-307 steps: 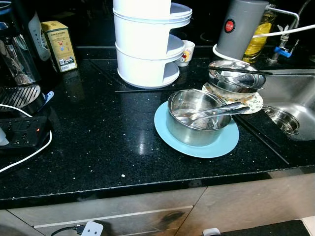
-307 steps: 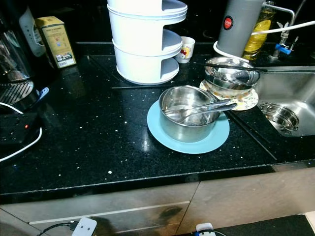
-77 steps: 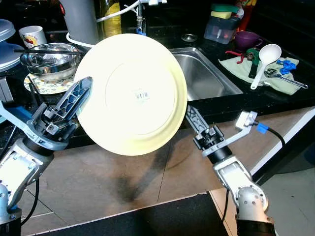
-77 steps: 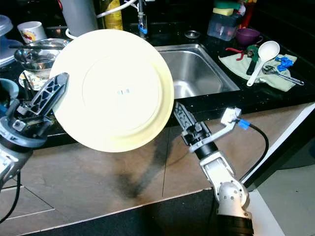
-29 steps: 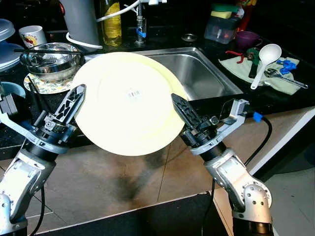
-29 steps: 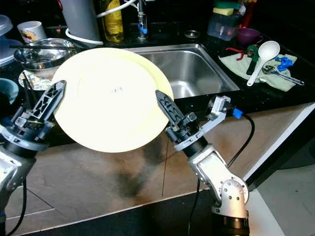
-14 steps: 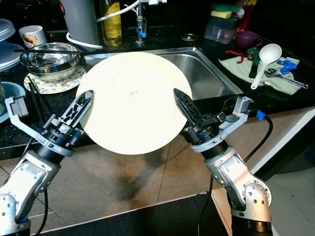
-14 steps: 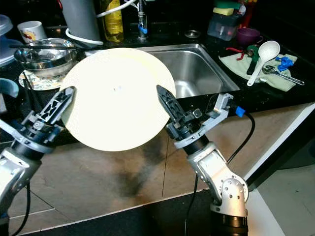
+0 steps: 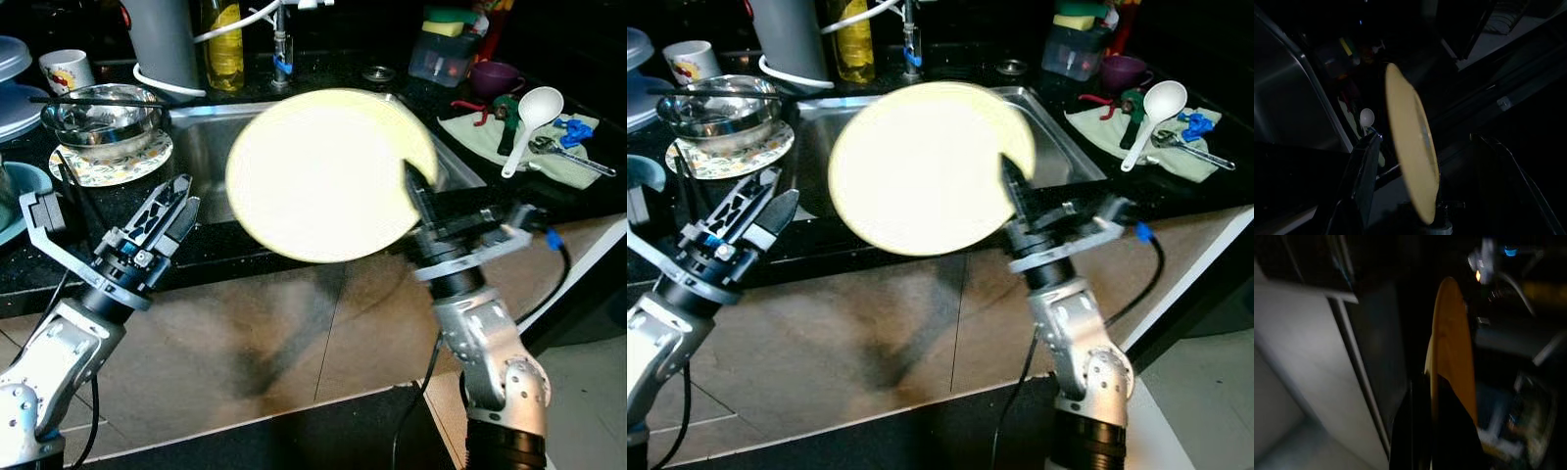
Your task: Kitchen organization
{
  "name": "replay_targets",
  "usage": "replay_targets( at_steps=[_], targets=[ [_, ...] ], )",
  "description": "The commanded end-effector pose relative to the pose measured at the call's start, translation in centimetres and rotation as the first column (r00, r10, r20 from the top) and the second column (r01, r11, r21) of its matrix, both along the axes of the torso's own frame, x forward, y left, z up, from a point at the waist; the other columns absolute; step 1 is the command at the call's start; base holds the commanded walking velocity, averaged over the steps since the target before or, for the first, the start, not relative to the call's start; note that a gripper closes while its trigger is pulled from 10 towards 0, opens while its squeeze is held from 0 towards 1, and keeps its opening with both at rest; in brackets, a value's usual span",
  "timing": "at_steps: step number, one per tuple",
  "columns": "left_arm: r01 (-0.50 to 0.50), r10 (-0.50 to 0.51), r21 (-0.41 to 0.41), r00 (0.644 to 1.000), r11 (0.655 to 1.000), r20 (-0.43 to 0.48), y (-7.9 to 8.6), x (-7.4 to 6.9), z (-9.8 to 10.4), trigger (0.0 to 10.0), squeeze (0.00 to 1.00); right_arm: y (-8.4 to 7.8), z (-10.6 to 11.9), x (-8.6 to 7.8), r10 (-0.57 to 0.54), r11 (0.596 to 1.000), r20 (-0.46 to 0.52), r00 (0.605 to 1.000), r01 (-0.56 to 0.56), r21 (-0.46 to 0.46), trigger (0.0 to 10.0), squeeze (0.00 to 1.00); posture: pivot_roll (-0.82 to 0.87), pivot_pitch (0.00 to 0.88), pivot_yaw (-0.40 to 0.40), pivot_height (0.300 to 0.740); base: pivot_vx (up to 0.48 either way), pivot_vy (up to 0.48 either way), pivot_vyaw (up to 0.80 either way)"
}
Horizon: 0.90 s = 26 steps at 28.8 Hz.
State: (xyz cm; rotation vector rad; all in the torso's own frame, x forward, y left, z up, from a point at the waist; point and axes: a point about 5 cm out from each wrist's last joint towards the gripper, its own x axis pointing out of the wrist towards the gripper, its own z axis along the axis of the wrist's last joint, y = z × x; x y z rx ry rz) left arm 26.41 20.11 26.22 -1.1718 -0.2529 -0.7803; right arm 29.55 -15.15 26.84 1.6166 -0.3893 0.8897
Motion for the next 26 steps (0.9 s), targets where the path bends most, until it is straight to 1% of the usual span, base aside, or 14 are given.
replay_targets(
  at_steps=[1,6,8,9,11,12,13,16,18,19,20,21,22,26],
  targets=[
    [-0.008,0.007,-0.032,1.0,0.999,-0.023,0.3,0.2,-0.3,10.0,0.0,-1.1,0.5,0.0,-0.009,0.994,0.009,1.0,0.008,0.113,0.0,0.0,-0.04,0.172,-0.024,0.74,0.0,0.0,0.0],
    [-0.03,0.031,0.007,0.999,1.0,-0.015,0.5,0.2,-0.3,10.0,0.0,-3.0,1.2,0.2,-0.067,0.984,0.032,0.997,0.06,0.165,0.0,0.0,-0.04,0.171,-0.024,0.74,0.0,0.0,0.0],
    [-0.166,0.165,0.246,0.986,0.955,0.024,0.4,0.8,0.1,10.0,0.0,-2.8,2.9,0.3,-0.175,0.973,0.099,0.98,0.188,-0.133,0.0,0.0,-0.04,0.173,-0.025,0.74,0.0,0.0,0.0],
    [-0.166,0.165,0.246,0.986,0.955,0.024,0.4,0.8,0.1,10.0,0.0,-2.8,2.9,0.3,-0.175,0.973,0.099,0.98,0.188,-0.133,0.0,0.0,-0.04,0.173,-0.025,0.74,0.0,0.0,0.0],
    [-0.313,0.307,0.448,0.948,0.837,0.088,0.1,2.0,0.6,10.0,0.0,-1.8,4.1,0.6,-0.269,0.866,0.177,0.947,0.318,-0.385,0.0,0.0,-0.04,0.171,-0.025,0.74,0.0,0.0,0.0],
    [-0.313,0.307,0.448,0.948,0.837,0.088,0.1,2.0,0.6,10.0,0.0,-1.8,4.1,0.6,-0.269,0.866,0.177,0.947,0.318,-0.385,0.0,0.0,-0.04,0.171,-0.025,0.74,0.0,0.0,0.0],
    [-0.366,0.348,0.491,0.928,0.79,0.133,-0.4,2.6,1.4,10.0,0.0,-1.3,5.0,1.0,-0.33,0.778,0.243,0.912,0.408,-0.478,0.0,0.0,-0.04,0.168,-0.024,0.74,0.0,0.0,0.0],
    [-0.4,0.37,0.511,0.914,0.761,0.164,-0.7,2.9,2.0,10.0,0.0,-0.9,5.6,1.1,-0.365,0.709,0.296,0.882,0.47,-0.526,0.0,0.0,-0.04,0.168,-0.024,0.74,0.0,0.0,0.0],
    [-0.456,0.352,0.625,0.889,0.634,0.292,-2.5,3.4,3.7,10.0,0.0,-1.1,7.6,1.6,-0.503,0.53,0.396,0.768,0.636,-0.561,0.0,0.0,-0.04,0.163,-0.022,0.74,0.0,0.0,0.0],
    [-0.495,0.34,0.661,0.869,0.564,0.36,-3.2,3.4,4.2,10.0,0.0,-1.3,8.1,1.7,-0.542,0.452,0.433,0.72,0.684,-0.573,4.1,0.0,-0.04,0.164,-0.023,0.74,0.0,0.0,0.0],
    [-0.495,0.34,0.661,0.869,0.564,0.36,-3.2,3.4,4.2,10.0,0.0,-1.3,8.1,1.7,-0.542,0.452,0.433,0.72,0.684,-0.573,4.1,0.0,-0.04,0.164,-0.023,0.74,0.0,0.0,0.0],
    [-0.56,0.327,0.71,0.828,0.427,0.456,-4.0,3.6,4.6,10.0,0.0,-1.5,8.3,2.0,-0.587,0.304,0.489,0.645,0.736,-0.606,10.0,0.0,-0.04,0.16,-0.02,0.74,0.0,0.0,0.0],
    [-0.56,0.327,0.71,0.828,0.427,0.456,-4.0,3.6,4.6,10.0,0.0,-1.5,8.3,2.0,-0.587,0.304,0.489,0.645,0.736,-0.606,10.0,0.0,-0.04,0.16,-0.02,0.74,0.0,0.0,0.0],
    [-0.592,0.351,0.72,0.802,0.362,0.484,-4.2,4.1,4.6,10.0,0.0,-1.4,7.6,2.6,-0.602,0.124,0.55,0.579,0.748,-0.652,10.0,0.0,-0.04,0.159,-0.018,0.74,0.0,0.0,0.0]
  ],
)
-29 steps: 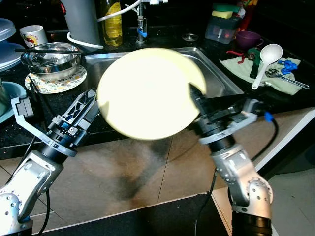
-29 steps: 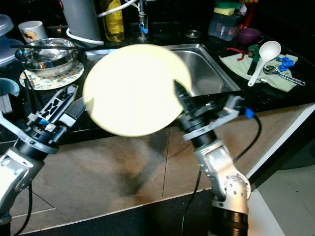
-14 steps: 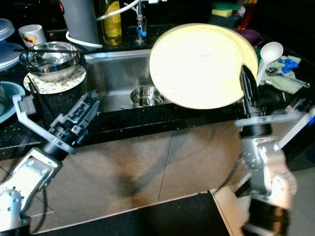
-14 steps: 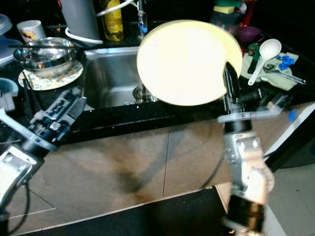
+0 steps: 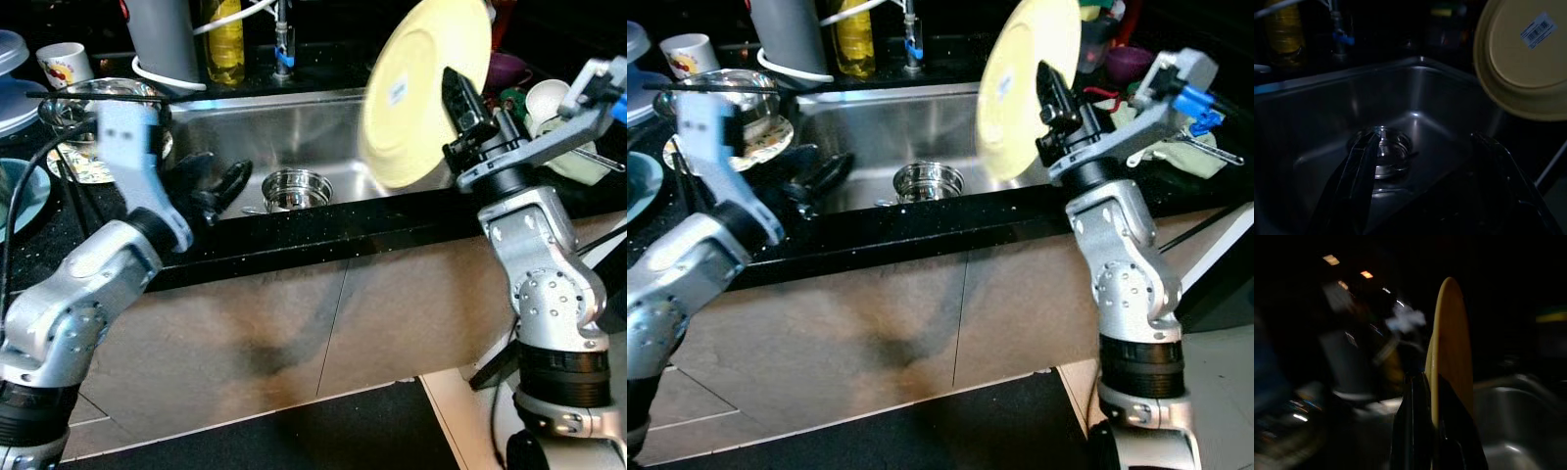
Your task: Kitchen organization
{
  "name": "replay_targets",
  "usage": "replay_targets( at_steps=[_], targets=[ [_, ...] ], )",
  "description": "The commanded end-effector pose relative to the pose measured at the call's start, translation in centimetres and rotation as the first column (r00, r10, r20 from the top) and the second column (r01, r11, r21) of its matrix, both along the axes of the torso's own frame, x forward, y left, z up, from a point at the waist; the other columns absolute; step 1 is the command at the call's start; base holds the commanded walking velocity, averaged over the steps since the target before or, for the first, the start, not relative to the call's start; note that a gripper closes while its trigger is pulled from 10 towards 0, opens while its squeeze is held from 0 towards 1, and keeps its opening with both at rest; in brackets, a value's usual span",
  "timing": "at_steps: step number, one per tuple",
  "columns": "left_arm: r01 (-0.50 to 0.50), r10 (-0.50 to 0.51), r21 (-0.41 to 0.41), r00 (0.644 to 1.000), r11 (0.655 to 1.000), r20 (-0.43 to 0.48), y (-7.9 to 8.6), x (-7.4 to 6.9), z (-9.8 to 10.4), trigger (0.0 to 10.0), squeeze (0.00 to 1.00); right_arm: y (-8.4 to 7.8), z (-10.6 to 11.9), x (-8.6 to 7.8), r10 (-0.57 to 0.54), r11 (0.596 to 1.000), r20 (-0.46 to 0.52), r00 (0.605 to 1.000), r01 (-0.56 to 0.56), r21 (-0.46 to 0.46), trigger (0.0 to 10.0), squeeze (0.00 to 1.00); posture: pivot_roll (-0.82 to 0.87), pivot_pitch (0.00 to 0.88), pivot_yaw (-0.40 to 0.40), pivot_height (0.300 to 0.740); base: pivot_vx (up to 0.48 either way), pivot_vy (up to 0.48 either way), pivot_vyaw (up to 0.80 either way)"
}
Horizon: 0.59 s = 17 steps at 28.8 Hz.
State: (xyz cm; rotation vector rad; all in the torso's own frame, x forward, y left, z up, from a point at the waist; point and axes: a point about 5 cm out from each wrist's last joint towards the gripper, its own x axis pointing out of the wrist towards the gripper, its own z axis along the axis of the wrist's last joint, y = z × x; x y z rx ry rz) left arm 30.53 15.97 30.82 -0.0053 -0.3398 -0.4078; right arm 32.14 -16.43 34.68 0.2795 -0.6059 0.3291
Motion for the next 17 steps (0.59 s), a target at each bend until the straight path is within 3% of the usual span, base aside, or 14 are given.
replay_targets(
  at_steps=[1,3,4,5,9,17],
  targets=[
    [-0.07,0.069,0.039,0.998,0.997,0.008,0.4,0.4,0.1,10.0,0.0,0.4,-0.8,0.3,-0.086,0.99,-0.002,0.996,0.085,-0.115,10.0,0.0,-0.04,0.157,-0.018,0.74,0.0,0.0,0.0],
    [-0.151,0.149,0.091,0.988,0.984,0.026,1.0,0.9,0.2,10.0,0.0,1.1,-1.7,0.6,-0.138,0.962,-0.012,0.99,0.131,-0.241,10.0,0.0,-0.04,0.154,-0.021,0.74,0.0,0.0,0.0],
    [-0.151,0.149,0.091,0.988,0.984,0.026,1.0,0.9,0.2,10.0,0.0,1.1,-1.7,0.6,-0.138,0.962,-0.012,0.99,0.131,-0.241,10.0,0.0,-0.04,0.154,-0.021,0.74,0.0,0.0,0.0],
    [-0.221,0.216,0.102,0.975,0.97,0.06,1.4,1.1,0.4,10.0,0.0,1.8,-2.6,0.8,-0.141,0.942,-0.01,0.99,0.13,-0.31,10.0,0.0,-0.04,0.153,-0.022,0.74,0.0,0.0,0.0],
    [-0.24,0.237,0.07,0.97,0.968,0.054,1.6,1.2,0.5,10.0,0.0,2.3,-3.1,0.9,-0.137,0.934,-0.004,0.991,0.128,-0.332,10.0,0.0,-0.04,0.153,-0.022,0.74,0.0,0.0,0.0],
    [-0.249,0.24,0.144,0.968,0.958,0.075,0.8,1.3,-0.2,10.0,0.0,3.3,-4.1,0.9,-0.129,0.917,0.012,0.992,0.124,-0.38,10.0,0.0,-0.04,0.148,-0.027,0.74,0.0,0.0,0.0]
  ],
)
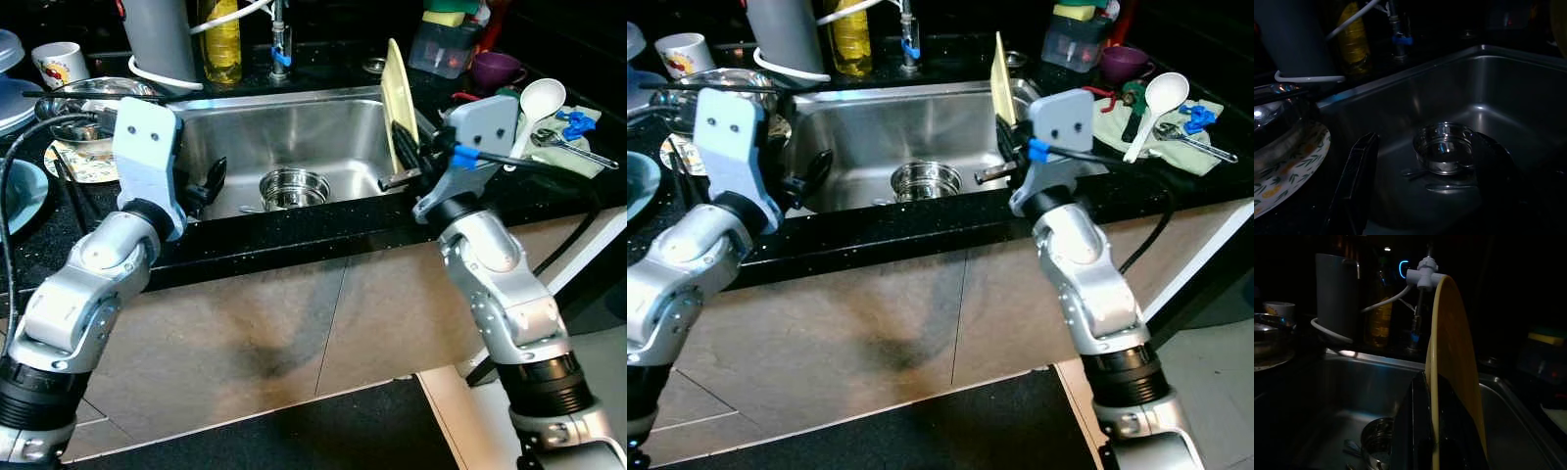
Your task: Kitchen organization
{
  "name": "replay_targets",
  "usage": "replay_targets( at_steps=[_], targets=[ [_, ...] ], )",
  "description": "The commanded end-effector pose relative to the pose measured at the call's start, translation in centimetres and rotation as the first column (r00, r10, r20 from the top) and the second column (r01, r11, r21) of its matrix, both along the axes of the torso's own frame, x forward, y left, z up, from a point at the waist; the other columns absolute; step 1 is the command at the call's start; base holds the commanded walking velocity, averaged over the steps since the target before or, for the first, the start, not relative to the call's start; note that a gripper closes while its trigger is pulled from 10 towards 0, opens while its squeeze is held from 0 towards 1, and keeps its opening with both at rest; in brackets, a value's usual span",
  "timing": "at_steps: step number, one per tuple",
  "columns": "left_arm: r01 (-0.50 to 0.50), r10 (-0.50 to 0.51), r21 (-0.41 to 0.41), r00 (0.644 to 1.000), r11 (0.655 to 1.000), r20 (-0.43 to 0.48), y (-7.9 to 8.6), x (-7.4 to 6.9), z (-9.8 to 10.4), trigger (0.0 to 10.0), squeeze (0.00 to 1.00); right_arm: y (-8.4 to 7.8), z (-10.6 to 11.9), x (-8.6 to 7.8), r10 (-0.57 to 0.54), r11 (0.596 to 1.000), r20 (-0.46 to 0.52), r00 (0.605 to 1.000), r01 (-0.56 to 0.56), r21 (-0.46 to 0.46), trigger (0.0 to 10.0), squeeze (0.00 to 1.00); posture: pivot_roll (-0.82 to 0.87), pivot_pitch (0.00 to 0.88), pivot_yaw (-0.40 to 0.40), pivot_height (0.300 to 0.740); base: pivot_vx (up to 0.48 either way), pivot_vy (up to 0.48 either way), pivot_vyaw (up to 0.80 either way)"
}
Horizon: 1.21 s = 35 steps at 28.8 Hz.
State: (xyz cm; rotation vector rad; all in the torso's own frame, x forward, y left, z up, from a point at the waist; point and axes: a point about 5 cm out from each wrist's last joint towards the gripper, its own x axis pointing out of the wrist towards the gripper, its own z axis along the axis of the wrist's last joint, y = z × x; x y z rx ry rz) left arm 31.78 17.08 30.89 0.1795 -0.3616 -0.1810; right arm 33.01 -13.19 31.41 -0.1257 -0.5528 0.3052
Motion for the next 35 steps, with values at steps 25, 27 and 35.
replay_targets(
  at_steps=[25,27,35],
  targets=[
    [-0.004,0.004,0.024,1.0,1.0,0.004,-0.13,0.0,-0.48,10.0,0.0,0.25,-1.43,0.24,0.019,0.999,-0.024,1.0,-0.019,-0.031,10.0,0.0,-0.04,0.16,-0.03,0.74,0.297,0.0,0.0],
    [-0.005,0.005,0.022,1.0,1.0,0.004,-0.09,0.01,-0.48,10.0,0.0,0.26,-1.45,0.25,0.019,0.999,-0.024,1.0,-0.02,-0.031,10.0,0.0,-0.04,0.161,-0.029,0.74,0.343,0.0,0.0],
    [-0.001,0.001,0.015,1.0,1.0,0.004,0.01,0.0,-0.4,10.0,0.0,0.3,-1.49,0.24,0.022,0.999,-0.026,0.999,-0.023,-0.032,10.0,0.0,-0.04,0.162,-0.03,0.74,0.347,0.0,0.0]
  ],
)
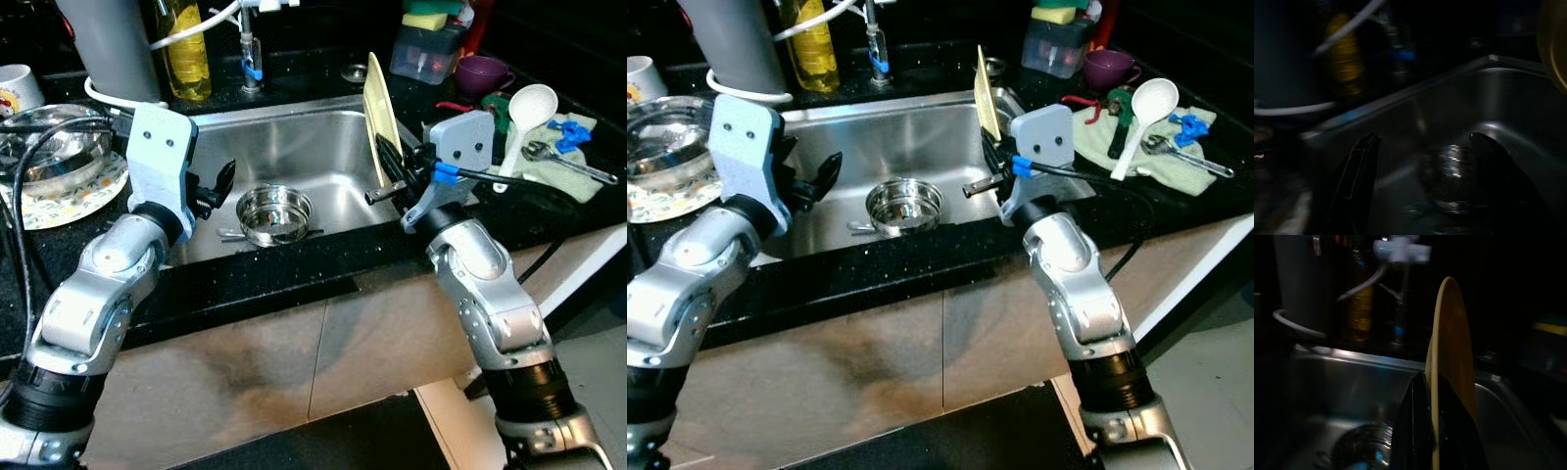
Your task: Kitchen organization
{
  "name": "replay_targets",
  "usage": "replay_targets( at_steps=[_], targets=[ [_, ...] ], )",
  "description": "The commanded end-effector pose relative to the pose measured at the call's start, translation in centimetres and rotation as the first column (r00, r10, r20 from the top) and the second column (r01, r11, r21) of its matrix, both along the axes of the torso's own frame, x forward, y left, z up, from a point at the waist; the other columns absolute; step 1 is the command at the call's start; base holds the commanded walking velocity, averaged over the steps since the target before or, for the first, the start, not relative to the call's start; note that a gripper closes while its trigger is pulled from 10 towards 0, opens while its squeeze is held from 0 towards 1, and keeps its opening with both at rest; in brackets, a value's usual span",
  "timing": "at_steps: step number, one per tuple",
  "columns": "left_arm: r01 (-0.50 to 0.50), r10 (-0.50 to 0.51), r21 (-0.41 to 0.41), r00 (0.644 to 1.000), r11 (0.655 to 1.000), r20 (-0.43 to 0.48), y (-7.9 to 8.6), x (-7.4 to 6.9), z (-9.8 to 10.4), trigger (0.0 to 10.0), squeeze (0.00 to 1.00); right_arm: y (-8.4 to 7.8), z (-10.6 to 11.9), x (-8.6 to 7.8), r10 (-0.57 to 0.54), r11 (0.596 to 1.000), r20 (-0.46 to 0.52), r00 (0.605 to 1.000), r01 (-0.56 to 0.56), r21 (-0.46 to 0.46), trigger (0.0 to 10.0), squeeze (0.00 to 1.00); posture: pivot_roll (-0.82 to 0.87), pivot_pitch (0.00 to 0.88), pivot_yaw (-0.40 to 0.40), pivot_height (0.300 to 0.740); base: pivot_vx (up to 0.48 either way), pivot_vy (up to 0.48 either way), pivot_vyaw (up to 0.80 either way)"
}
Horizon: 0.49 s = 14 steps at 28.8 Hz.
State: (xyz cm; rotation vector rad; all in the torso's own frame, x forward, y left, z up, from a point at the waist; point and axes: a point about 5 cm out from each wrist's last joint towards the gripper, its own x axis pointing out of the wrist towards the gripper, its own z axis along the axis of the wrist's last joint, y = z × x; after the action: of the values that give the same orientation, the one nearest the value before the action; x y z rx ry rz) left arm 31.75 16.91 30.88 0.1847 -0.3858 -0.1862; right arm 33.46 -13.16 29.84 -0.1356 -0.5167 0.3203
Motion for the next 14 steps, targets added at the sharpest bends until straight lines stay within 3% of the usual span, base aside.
replay_targets(
  at_steps=[1,14],
  targets=[
    [-0.008,0.008,0.011,1.0,1.0,-0.02,0.19,0.03,-0.4,10.0,0.0,0.26,0.09,-0.21,0.014,1.0,0.009,1.0,-0.014,-0.014,10.0,0.0,-0.04,0.162,-0.03,0.74,0.364,0.0,0.0],
    [-0.004,0.004,0.013,1.0,1.0,-0.017,0.13,0.03,-0.33,10.0,0.0,0.23,0.03,-0.19,0.014,1.0,0.009,1.0,-0.014,-0.013,10.0,0.0,-0.04,0.166,-0.028,0.74,0.354,0.0,0.0]
  ],
)
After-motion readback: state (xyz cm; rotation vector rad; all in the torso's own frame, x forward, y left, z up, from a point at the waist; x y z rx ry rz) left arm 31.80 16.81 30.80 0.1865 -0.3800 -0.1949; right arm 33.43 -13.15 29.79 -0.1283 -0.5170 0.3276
